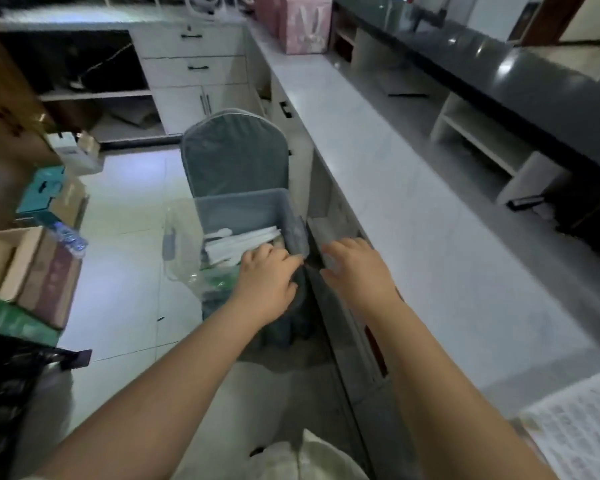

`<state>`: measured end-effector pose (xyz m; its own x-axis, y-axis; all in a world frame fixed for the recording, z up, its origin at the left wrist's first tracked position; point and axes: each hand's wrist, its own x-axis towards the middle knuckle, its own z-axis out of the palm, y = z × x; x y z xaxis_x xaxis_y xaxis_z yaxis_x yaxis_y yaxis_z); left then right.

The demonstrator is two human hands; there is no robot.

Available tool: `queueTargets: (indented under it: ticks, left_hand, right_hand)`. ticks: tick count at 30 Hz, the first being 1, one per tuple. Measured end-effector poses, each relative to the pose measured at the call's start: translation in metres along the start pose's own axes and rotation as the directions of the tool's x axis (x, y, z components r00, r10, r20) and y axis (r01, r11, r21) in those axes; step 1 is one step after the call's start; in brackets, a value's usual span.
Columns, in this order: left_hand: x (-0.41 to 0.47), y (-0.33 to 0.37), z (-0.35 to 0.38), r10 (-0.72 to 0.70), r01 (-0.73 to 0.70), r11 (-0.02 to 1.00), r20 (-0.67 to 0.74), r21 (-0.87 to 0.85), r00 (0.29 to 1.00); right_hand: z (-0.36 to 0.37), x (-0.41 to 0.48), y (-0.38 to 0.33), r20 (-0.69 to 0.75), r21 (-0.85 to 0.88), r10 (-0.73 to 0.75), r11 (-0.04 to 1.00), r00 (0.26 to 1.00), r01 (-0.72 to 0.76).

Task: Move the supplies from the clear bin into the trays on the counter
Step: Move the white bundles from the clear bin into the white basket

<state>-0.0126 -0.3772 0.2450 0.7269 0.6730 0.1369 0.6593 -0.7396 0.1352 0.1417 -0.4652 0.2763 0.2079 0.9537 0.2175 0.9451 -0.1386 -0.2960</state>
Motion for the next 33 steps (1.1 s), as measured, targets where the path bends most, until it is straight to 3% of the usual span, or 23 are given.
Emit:
queueTargets:
  ticks: [7,18,25,30,33]
  left_hand:
    - [0.021,-0.148,0.029,-0.266,0.274,0.959,0.108,-0.069,0.958]
    - [0.131,-0.277,0.124,-0.503,0.536,0.841,0.254,-0.078,0.826]
    - [0.191,-0.315,0.215,-0.535,0.638,0.765,0.463,-0.091,0.707]
    - [0.234,-0.334,0.285,-0.454,0.605,0.787,0.547,-0.126,0.704]
    - [0.261,-0.348,0.336,-0.401,0.558,0.822,0.584,-0.110,0.706]
  right_hand:
    - [0.093,0.113,-0.050,0.180,0.090,-0.063,0.995,0.982,0.048]
    - [0.242,0.288,0.001,0.405,0.202,-0.012,0.976,0.914,-0.076]
    - [0.347,0.373,0.049,0.636,0.124,0.020,0.984,0.771,-0.128]
    - [0.416,0.400,0.071,0.744,0.048,0.116,0.973,0.658,-0.225]
    - [0.459,0.402,0.085,0.754,0.034,0.133,0.970,0.644,-0.241]
